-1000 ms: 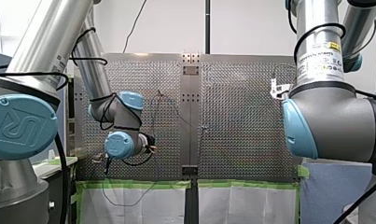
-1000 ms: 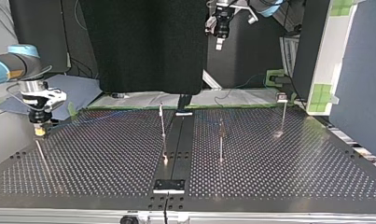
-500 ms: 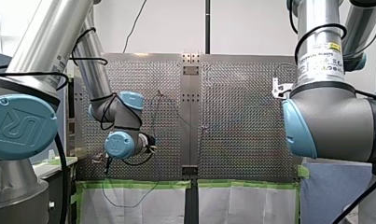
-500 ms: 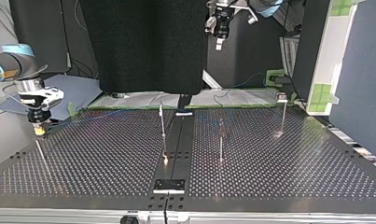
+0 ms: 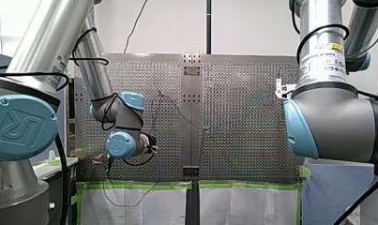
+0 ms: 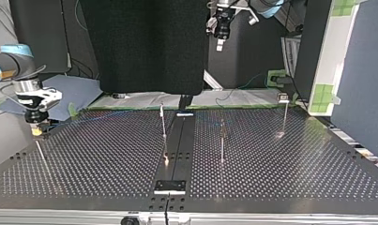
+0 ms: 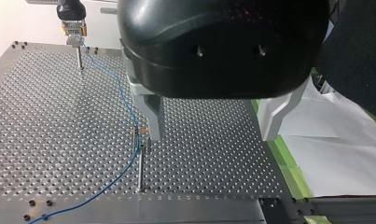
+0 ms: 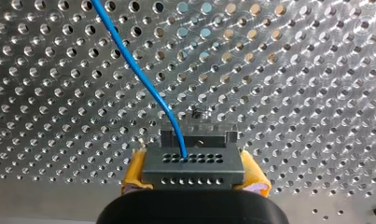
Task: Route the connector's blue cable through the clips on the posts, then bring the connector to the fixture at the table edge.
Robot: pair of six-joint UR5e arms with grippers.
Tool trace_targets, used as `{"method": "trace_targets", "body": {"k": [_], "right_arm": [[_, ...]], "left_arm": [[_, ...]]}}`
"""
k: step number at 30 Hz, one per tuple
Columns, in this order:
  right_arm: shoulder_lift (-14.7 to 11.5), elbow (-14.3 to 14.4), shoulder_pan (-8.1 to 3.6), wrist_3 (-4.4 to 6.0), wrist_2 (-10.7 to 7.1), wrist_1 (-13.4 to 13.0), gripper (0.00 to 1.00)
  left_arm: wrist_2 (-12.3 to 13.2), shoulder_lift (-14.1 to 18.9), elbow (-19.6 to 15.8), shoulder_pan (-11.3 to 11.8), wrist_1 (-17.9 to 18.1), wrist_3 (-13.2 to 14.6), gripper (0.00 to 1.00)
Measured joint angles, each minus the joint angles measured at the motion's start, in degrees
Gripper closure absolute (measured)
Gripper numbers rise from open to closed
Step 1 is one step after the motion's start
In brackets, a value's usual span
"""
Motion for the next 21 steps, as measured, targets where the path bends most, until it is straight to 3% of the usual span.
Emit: {"method": "trace_targets", "body": {"k": [7,14,21], "right_arm": [[0.76,-0.76,0.15,-0.41,0.23,0.23,1.00],[1.93,-1.43,0.31,-2.17,0.79,0.89,1.00],[2.00,-1.78,0.35,-2.24,0.88,0.58,1.00]], "left_arm": [[0.01,0.00,0.05,0.00,0.01,0.00,0.00],[-0.05,0.00,0.09,0.01,0.01,0.00,0.00],[-0.08,0.00,0.13,0.15,0.01,0.00,0.00]]}}
